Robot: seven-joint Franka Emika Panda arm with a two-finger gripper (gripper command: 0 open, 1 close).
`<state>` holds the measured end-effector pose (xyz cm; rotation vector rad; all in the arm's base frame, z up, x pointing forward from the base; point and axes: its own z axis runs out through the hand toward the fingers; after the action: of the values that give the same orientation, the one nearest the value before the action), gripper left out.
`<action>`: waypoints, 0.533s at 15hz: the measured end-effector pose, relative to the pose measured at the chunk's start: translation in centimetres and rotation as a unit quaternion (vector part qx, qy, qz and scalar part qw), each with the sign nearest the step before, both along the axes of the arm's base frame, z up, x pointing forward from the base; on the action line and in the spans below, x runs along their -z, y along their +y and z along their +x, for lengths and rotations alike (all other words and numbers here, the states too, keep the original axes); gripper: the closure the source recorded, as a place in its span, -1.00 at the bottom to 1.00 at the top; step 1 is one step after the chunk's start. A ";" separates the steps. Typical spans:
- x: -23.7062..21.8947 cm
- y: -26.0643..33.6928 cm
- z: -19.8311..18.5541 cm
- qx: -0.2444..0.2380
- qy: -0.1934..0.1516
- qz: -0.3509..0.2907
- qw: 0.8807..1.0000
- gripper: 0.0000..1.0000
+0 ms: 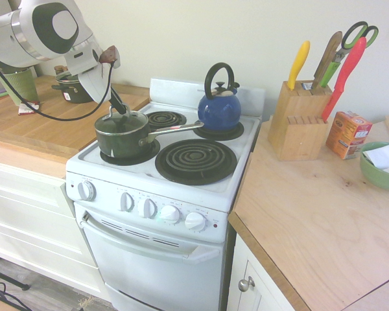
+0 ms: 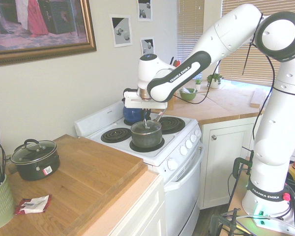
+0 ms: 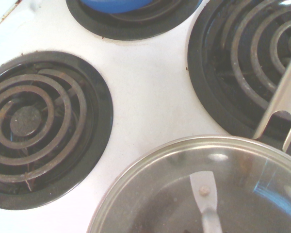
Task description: Cover the lid of the pot
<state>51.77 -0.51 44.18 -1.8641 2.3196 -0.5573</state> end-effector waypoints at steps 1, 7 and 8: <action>0.0 -0.1 0.0 0.001 -0.001 0.001 1.000 -1.00; 0.2 -0.1 -0.3 0.000 -0.004 0.003 1.000 -1.00; 0.2 -0.1 -0.3 0.000 -0.005 0.003 1.000 -1.00</action>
<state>51.44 -0.61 43.96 -1.8550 2.3132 -0.5578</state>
